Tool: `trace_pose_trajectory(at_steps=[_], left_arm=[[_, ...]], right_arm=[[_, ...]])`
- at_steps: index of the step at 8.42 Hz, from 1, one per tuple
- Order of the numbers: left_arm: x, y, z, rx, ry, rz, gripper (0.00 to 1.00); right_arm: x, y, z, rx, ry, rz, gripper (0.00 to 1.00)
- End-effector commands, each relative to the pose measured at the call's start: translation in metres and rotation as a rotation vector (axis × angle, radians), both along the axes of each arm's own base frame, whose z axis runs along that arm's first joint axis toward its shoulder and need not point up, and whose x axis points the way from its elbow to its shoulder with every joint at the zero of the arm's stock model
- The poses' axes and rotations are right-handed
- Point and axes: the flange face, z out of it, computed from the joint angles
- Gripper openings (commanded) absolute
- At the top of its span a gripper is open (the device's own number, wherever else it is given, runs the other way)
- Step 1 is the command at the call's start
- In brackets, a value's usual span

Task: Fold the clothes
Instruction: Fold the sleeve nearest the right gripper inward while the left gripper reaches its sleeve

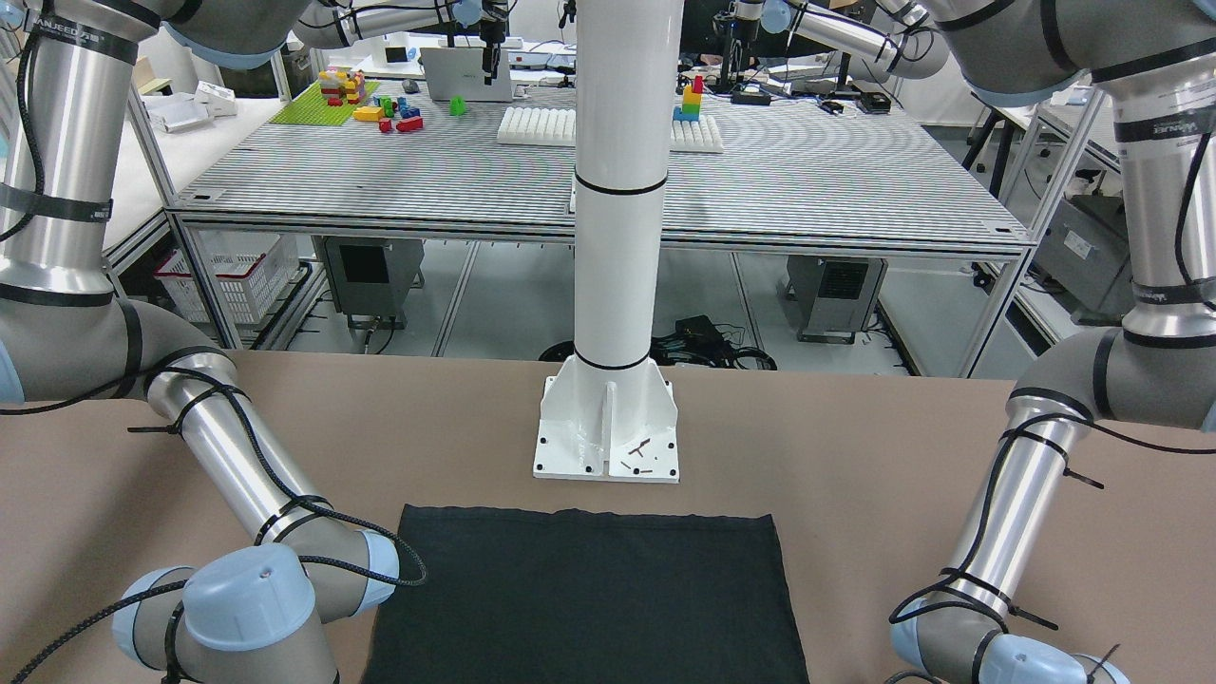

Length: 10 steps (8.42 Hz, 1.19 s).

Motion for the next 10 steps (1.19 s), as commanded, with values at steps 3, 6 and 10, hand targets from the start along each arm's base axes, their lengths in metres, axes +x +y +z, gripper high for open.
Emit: trace_pose_trajectory(at_steps=[3,6,10], left_arm=[[0.0055,-0.0001,0.0197,-0.008,-0.049,0.006,0.87],[0.0052,-0.0008,0.0217,-0.010,-0.055,-0.001,0.65],[0.0042,-0.0013,0.0152,-0.012,-0.038,-0.008,0.08]], right_arm=[[0.0015,0.0012,0.0071,0.003,0.003,0.002,0.94],[0.0007,0.0013,0.0075,0.004,0.008,0.004,0.94],[0.0018,0.0007,0.0073,0.007,0.008,0.006,0.94]])
